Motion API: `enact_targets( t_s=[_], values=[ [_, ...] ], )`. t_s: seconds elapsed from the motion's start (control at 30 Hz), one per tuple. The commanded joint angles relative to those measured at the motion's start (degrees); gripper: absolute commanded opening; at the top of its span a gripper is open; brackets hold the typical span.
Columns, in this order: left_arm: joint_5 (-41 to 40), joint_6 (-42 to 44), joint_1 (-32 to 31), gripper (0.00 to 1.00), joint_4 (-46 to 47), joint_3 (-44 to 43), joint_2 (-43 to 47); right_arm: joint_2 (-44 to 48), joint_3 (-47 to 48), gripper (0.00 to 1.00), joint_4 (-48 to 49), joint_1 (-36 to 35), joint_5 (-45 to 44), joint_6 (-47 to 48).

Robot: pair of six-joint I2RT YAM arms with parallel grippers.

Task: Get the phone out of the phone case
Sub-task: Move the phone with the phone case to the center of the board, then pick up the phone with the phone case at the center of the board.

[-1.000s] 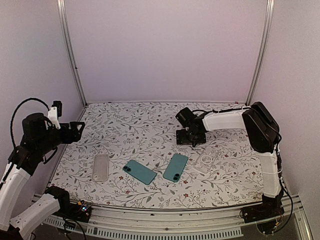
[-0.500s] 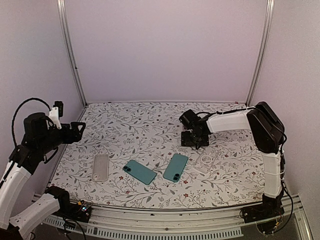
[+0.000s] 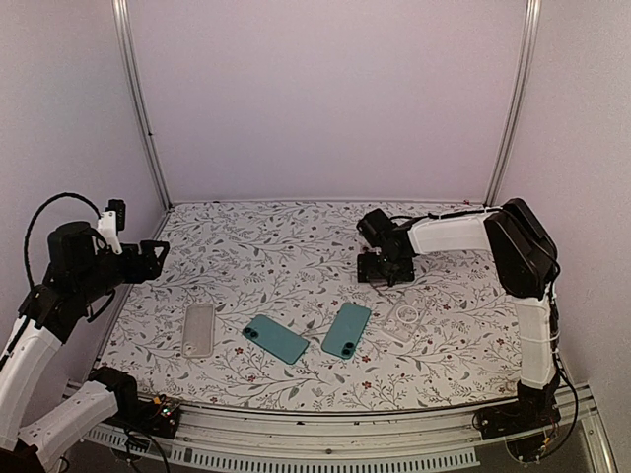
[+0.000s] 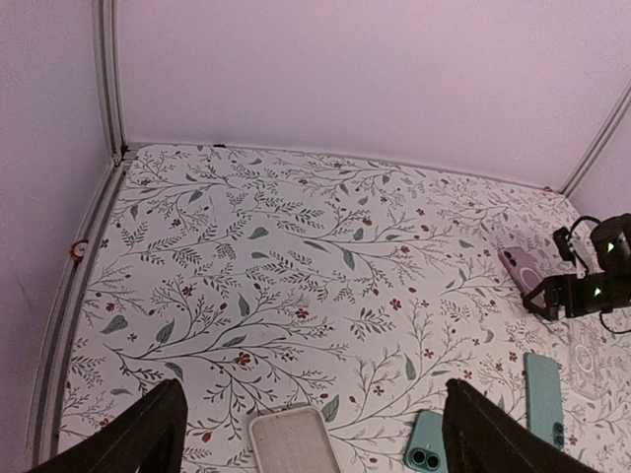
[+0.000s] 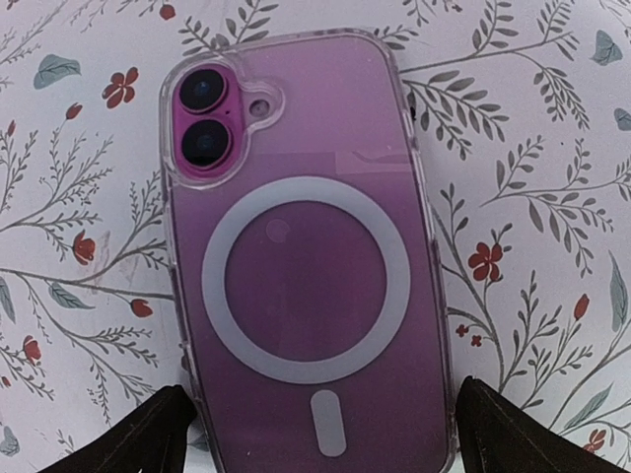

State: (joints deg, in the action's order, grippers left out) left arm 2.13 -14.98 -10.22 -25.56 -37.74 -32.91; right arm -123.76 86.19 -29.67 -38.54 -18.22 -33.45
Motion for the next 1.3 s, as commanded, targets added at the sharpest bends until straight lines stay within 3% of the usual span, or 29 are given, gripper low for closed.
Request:
enact_targets(
  t_s=[0.0, 0.2, 0.27, 0.37, 0.53, 0.63, 0.8, 0.93, 1.13, 1.27],
  values=[
    [-0.11, 0.56, 0.22, 0.91, 1.23, 0.44, -0.12, -5.64, -2.32, 0.95, -3.84, 1.38, 1.8, 4.12],
    [-0.32, 0.55, 0.2, 0.91, 1.3, 0.46, -0.14, -6.78, -2.4, 0.88, -3.23, 1.89, 2.26, 5.71],
    [-0.3, 0.52, 0.23, 0.91, 1.21, 0.47, -0.16, -6.84, -2.94, 0.82, -3.42, 1.88, 1.69, 5.92],
    [-0.18, 0.55, 0.2, 0.91, 1.24, 0.48, -0.35, -6.61, -3.77, 0.69, -3.55, 1.92, 0.45, 6.37],
    [1.11, 0.87, 0.24, 0.97, 1.19, 0.0, -0.52, -4.84, -4.58, 0.32, -2.03, 1.9, 0.02, 8.92],
    [3.25, 1.16, 0.2, 0.99, 2.66, 0.73, 1.27, -2.38, -6.68, 0.24, 1.29, 1.89, 1.62, 11.8],
    [6.37, 1.32, 0.27, 0.99, 4.34, 1.35, 3.46, 4.22, -10.56, 0.0, 7.7, 1.91, 3.97, 15.45],
    [13.96, -0.01, 0.29, 0.99, 5.97, 1.24, 3.67, 10.59, -14.37, 0.0, 13.62, 1.89, 8.77, 19.55],
    [36.24, -7.0, 0.24, 0.88, 10.88, -1.68, -2.72, 18.43, -17.71, 0.0, 20.97, 1.9, 18.21, 22.99],
    [41.1, -14.95, 0.27, 0.81, 16.48, -2.17, -6.29, 23.45, -19.57, 0.0, 24.86, 1.89, 24.26, 23.18]
  ],
)
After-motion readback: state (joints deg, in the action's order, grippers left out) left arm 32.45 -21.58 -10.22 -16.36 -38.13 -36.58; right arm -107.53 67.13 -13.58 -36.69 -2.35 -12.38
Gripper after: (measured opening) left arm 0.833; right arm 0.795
